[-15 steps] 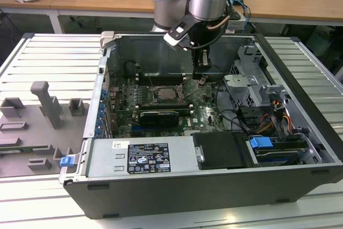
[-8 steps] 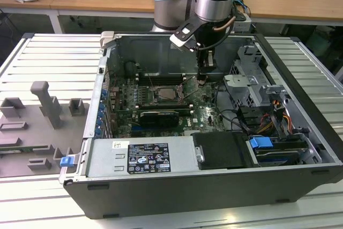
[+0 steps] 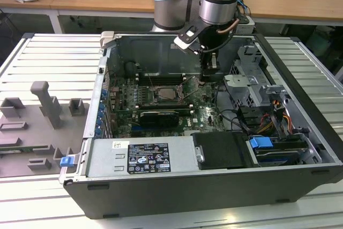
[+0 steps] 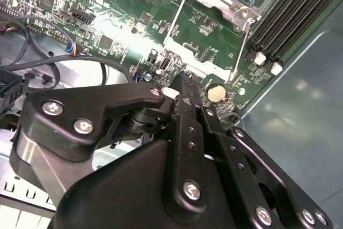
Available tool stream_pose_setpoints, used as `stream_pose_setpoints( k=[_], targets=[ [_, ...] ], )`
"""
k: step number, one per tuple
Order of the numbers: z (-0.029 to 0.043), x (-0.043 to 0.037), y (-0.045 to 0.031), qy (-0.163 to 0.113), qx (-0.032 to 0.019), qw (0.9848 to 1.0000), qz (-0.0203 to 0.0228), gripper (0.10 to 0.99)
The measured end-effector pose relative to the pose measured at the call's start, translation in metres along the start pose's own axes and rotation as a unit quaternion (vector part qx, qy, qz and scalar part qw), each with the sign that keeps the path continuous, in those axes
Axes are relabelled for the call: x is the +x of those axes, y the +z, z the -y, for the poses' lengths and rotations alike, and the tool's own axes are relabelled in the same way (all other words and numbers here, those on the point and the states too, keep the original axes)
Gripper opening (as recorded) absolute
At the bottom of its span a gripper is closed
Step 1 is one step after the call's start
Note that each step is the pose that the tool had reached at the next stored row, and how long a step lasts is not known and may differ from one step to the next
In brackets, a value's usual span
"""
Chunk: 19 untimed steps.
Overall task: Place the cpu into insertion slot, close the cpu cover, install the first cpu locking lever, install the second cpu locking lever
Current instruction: 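Close the cpu cover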
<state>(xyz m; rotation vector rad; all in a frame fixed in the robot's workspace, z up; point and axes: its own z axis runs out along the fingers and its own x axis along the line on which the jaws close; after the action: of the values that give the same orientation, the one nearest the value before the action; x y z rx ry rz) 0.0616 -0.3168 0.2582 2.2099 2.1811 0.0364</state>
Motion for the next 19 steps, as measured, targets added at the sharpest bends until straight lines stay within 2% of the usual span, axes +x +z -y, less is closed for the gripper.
stream_pose_setpoints(
  k=[5, 9, 19],
  targets=[
    [-0.0013, 0.0005, 0.0077, 0.000, 0.0011, 1.0000, 0.0000, 0.106],
    [-0.0009, 0.0005, 0.0118, 0.000, 0.0042, 1.0000, 0.0001, 0.106],
    [0.0141, 0.0003, 0.0113, 0.000, 0.0042, 1.0000, -0.0006, 0.106]
  ],
)
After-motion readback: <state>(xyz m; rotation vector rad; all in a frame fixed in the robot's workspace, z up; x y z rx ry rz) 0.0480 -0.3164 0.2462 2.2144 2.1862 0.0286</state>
